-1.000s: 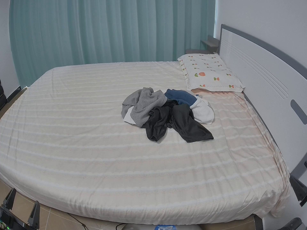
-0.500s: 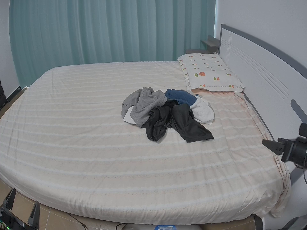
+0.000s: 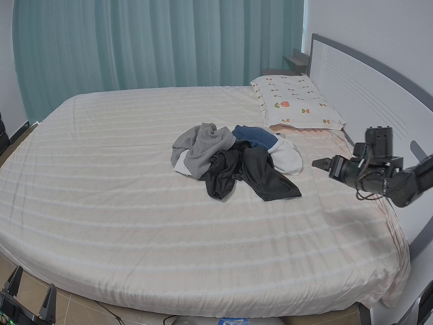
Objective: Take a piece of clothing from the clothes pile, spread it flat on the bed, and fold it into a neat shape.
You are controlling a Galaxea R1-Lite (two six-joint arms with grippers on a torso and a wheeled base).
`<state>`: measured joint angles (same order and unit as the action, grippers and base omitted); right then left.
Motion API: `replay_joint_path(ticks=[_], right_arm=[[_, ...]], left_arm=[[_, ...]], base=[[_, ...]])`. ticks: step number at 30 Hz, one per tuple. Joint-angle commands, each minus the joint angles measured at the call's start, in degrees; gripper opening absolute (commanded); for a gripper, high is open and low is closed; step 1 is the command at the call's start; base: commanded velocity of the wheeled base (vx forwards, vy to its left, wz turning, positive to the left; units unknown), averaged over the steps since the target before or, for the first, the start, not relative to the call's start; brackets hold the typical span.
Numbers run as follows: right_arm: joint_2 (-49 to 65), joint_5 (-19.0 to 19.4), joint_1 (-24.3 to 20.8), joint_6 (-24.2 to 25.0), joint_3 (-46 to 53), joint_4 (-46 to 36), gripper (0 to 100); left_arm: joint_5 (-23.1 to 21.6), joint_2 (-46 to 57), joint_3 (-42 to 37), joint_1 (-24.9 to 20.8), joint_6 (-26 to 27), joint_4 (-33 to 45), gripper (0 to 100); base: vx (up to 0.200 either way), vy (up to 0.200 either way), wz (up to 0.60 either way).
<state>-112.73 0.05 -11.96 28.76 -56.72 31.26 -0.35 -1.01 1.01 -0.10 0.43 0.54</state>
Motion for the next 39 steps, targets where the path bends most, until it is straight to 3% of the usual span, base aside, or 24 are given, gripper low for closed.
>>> replay_joint_path(ticks=[1,9,18,39], right_arm=[[-23.0,-2.2,-1.6,7.7,-17.1,2.0,100],[-29.5,-2.2,-1.1,10.5,-21.9,2.1,100],[-32.0,-2.3,-1.1,10.6,-24.2,2.0,100],[-43.7,-4.9,-1.0,12.8,-39.9,0.6,100]], left_arm=[[0.0,1.0,-0.9,0.0,0.0,0.0,100],[0.0,1.0,-0.9,0.0,-0.1,0.0,100],[0.0,1.0,-0.9,0.0,0.0,0.0,100],[-0.1,1.0,-0.9,0.0,0.0,0.0,100]], base=[[0.000,0.000,0.00],[0.000,0.000,0.00],[0.000,0.000,0.00],[0.000,0.000,0.00]])
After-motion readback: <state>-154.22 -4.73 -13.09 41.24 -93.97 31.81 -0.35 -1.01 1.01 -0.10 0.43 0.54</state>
